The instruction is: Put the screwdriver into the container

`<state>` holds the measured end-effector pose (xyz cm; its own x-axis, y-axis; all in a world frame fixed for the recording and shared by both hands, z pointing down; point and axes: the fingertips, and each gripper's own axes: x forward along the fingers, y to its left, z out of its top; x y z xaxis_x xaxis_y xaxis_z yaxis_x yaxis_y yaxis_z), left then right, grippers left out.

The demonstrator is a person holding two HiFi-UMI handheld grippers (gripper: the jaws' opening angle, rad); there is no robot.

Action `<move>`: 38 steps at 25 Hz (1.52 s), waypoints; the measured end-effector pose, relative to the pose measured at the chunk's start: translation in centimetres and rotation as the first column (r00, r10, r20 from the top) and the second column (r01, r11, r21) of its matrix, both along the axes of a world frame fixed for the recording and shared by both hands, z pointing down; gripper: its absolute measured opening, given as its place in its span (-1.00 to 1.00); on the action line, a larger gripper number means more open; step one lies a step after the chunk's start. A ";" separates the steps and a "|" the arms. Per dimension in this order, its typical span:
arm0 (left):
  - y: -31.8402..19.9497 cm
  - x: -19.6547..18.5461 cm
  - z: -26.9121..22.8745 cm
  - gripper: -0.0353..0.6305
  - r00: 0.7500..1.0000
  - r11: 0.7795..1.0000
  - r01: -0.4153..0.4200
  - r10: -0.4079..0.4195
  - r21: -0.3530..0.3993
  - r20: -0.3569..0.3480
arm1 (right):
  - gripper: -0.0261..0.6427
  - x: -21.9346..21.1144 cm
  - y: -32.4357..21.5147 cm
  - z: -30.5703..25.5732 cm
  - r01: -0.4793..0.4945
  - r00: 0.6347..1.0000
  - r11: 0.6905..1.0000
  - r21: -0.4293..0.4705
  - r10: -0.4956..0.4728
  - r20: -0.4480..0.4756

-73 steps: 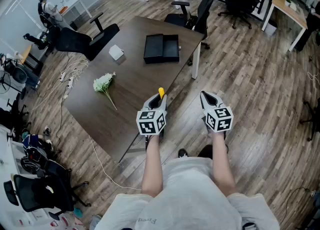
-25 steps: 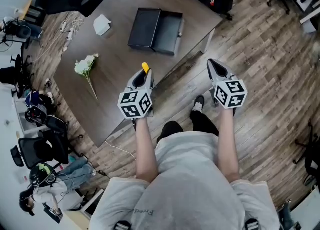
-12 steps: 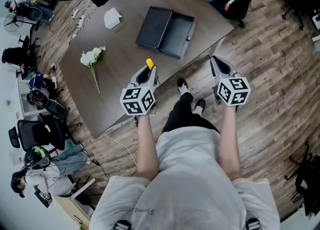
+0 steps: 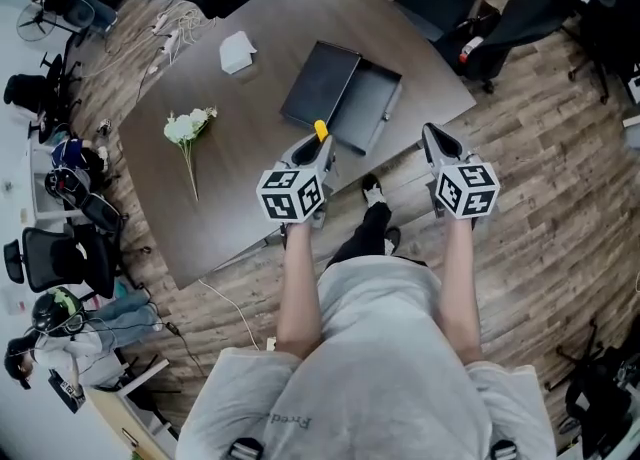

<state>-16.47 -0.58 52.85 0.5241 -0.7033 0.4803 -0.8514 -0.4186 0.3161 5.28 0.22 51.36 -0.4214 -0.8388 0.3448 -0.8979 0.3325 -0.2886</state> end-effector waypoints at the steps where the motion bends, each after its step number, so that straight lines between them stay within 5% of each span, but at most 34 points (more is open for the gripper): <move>1: -0.7 0.3 0.2 -0.51 1.000 1.000 -0.004 0.004 -0.004 0.004 | -0.92 -0.1 -0.7 0.1 0.009 1.000 1.000 -0.003 -0.009 -0.003; 17: -12.4 5.7 3.9 -0.51 0.997 0.992 -0.083 0.083 -0.094 -0.006 | -0.92 0.6 -12.9 3.0 0.057 0.998 0.996 -0.066 -0.058 -0.012; 38: -15.5 8.0 9.4 -0.51 0.987 0.966 -0.156 0.158 -0.208 -0.006 | -0.92 -1.0 -19.0 7.5 0.092 0.995 0.985 -0.147 -0.096 -0.020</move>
<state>-8.46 -16.06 62.26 0.6138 -0.4974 0.6131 -0.7842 -0.4735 0.4010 4.33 -18.76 58.85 -0.4847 -0.7360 0.4726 -0.8728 0.3720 -0.3159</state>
